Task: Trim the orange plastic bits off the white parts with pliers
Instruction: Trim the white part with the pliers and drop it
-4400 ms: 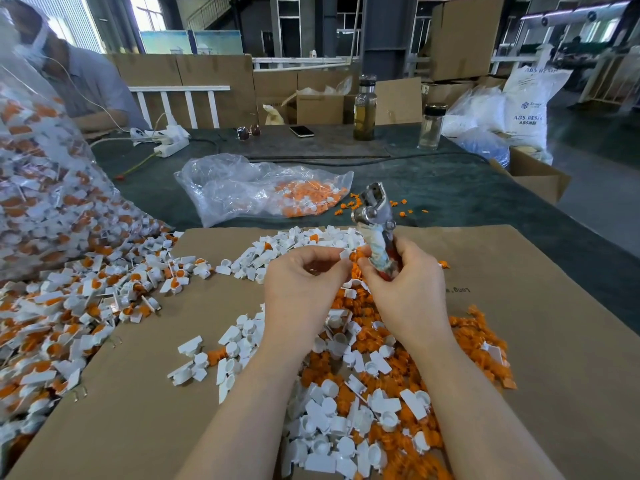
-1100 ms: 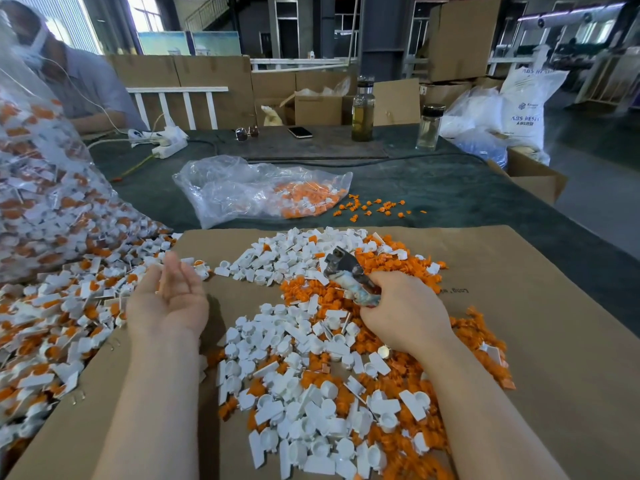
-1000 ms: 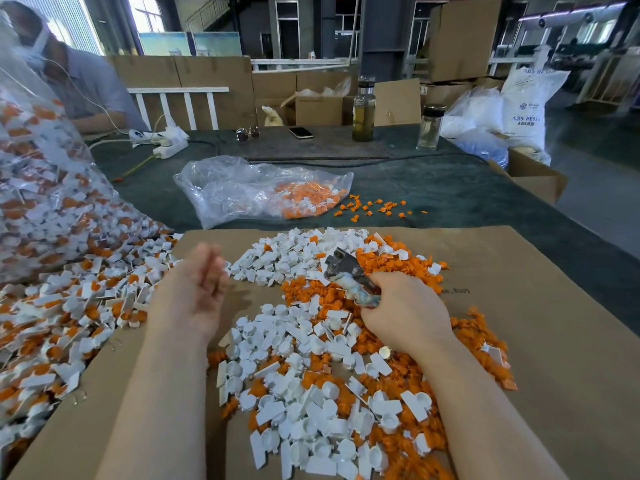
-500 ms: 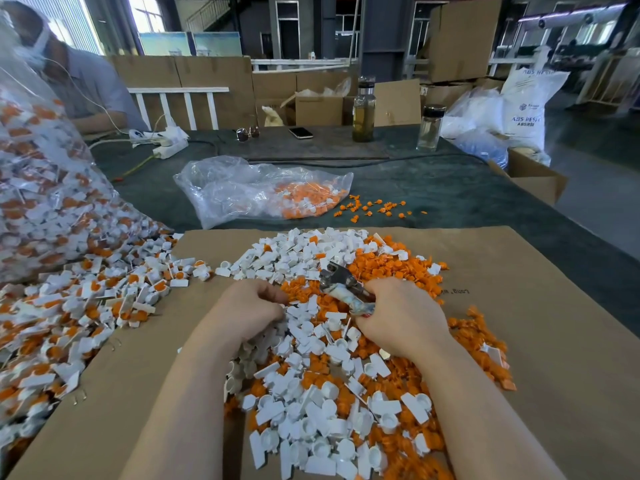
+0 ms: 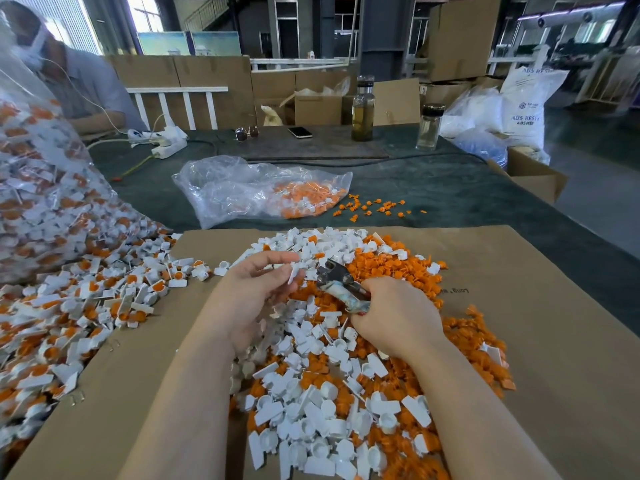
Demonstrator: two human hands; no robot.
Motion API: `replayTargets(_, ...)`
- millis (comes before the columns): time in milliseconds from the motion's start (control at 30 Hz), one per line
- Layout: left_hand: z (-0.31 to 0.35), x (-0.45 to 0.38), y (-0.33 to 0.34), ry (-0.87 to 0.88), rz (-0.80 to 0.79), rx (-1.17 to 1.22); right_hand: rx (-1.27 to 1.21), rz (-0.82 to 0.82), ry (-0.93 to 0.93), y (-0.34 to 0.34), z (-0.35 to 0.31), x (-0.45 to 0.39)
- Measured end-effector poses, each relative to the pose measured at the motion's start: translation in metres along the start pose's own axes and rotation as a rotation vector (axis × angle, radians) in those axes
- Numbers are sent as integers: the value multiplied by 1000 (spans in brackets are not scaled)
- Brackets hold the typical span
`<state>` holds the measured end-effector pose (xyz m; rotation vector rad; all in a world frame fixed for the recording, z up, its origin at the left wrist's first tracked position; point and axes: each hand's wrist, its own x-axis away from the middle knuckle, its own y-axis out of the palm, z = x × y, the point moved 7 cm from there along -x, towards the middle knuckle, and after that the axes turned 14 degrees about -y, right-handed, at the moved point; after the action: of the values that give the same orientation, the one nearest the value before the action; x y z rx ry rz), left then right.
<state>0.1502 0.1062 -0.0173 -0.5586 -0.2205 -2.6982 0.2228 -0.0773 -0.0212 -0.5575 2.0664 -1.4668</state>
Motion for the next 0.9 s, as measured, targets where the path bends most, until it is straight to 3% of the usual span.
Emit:
replayTargets(200, -2, 1, 12, -69, -102, 233, -94, 111, 21, -13, 4, 2)
replayTargets(500, 1, 4, 24, -10, -159, 207, -256, 359, 31, -32, 4, 6)
replayTargets(900, 0, 7, 34, 60, 19, 192, -696, 463, -30, -35, 1, 6)
